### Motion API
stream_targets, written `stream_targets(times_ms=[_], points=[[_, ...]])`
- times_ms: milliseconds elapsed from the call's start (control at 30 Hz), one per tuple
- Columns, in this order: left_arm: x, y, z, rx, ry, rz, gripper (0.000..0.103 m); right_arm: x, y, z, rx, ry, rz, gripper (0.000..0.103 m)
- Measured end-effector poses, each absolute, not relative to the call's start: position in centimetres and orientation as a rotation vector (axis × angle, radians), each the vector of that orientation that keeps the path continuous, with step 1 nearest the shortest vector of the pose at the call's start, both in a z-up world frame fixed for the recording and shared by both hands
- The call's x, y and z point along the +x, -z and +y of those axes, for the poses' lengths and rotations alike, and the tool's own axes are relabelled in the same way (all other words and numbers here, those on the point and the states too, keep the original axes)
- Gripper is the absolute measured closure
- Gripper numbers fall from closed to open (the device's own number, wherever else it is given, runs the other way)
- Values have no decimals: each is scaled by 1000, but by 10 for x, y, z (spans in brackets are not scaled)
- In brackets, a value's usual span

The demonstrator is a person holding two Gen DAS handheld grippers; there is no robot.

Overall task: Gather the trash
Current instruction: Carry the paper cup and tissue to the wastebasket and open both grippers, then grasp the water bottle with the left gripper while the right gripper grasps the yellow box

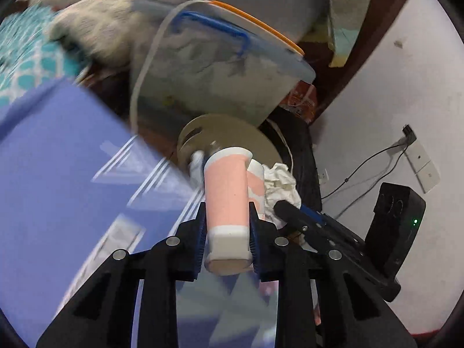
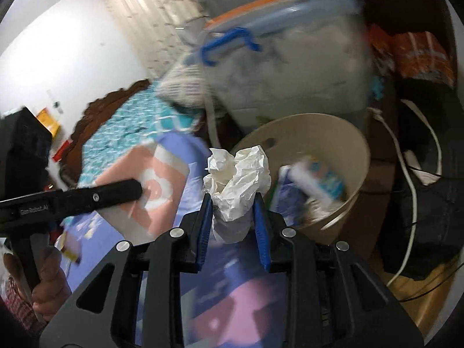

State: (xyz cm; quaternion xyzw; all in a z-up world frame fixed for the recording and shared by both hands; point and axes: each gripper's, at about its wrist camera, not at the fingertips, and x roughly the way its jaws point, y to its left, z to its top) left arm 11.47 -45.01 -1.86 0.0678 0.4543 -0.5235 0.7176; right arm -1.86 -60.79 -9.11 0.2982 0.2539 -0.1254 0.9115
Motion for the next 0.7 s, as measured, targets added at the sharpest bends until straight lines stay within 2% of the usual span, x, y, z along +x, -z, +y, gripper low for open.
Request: stream_targets(times_ms=[100, 133, 167, 200, 267, 433, 700], points=[[124, 29, -496, 221, 1147, 986, 72, -10, 105, -632, 627, 315, 567, 66], [128, 34, -510, 239, 1142, 987, 69, -6, 109, -638, 636, 328, 584, 54], [131, 39, -518, 252, 1136, 990, 66, -2, 113, -643, 662, 323, 603, 37], [133, 44, -528, 264, 1127, 994, 58, -1, 116, -647, 698, 307, 608, 31], [139, 54, -542, 286, 1095, 1007, 40, -6, 114, -649, 712, 333, 592, 30], [137, 44, -523, 229, 1066, 985, 40, -30, 98, -636, 706, 366, 495, 34], [83, 4, -393, 140, 953, 855, 40, -44, 78, -551, 713, 256, 445, 36]])
